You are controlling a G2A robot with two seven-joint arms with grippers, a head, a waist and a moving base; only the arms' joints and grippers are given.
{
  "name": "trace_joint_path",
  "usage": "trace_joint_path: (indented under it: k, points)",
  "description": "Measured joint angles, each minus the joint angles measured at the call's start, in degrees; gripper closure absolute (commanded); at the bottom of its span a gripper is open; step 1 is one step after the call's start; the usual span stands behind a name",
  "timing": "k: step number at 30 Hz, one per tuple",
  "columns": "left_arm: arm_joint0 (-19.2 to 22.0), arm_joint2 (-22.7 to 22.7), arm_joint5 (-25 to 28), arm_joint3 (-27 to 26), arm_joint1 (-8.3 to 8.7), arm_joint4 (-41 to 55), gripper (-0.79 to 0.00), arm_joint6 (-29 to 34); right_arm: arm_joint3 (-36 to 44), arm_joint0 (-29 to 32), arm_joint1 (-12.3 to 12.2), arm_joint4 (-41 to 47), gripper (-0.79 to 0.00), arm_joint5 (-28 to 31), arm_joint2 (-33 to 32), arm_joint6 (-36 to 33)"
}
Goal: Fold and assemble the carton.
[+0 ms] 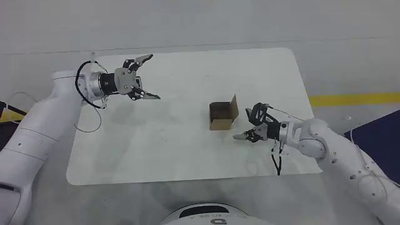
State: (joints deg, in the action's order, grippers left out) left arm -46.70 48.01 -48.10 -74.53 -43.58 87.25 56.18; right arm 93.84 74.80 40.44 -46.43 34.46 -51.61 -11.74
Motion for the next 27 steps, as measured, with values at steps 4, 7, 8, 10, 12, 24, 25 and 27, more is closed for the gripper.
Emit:
trace_joint_path:
  k: [4,7,8,10,12,24,25,27]
  points:
    - [0.0,0.0,0.0,0.0,0.00,0.0,-0.785,0.0,-2.8,-3.5,2.3,1.3,-0.431,-2.6,3.1,2.3]
    - [0.0,0.0,0.0,0.0,0.00,0.0,-0.785,0.0,-5.9,-6.6,4.0,1.4,-0.443,-5.9,4.5,4.2]
    - [0.0,0.0,0.0,0.0,0.00,0.0,-0.785,0.0,-7.4,-7.8,4.6,1.3,-0.434,-7.6,4.8,5.0]
    - [0.0,0.0,0.0,0.0,0.00,0.0,-0.785,0.0,-9.5,-9.3,5.4,1.3,-0.437,-9.8,5.0,6.0]
    - [0.0,0.0,0.0,0.0,0.00,0.0,-0.785,0.0,-11.5,-10.5,6.1,1.8,-0.440,-10.8,4.9,6.8]
    - [0.0,0.0,0.0,0.0,0.00,0.0,-0.785,0.0,-8.2,-6.9,7.3,9.9,-0.579,-12.1,2.6,9.0]
    - [0.0,0.0,0.0,0.0,0.00,0.0,-0.785,0.0,-7.7,-6.7,7.5,9.3,-0.560,-13.6,2.8,8.9]
    - [0.0,0.0,0.0,0.0,0.00,0.0,-0.785,0.0,-6.9,-6.4,8.1,9.1,-0.523,-16.7,3.5,9.0]
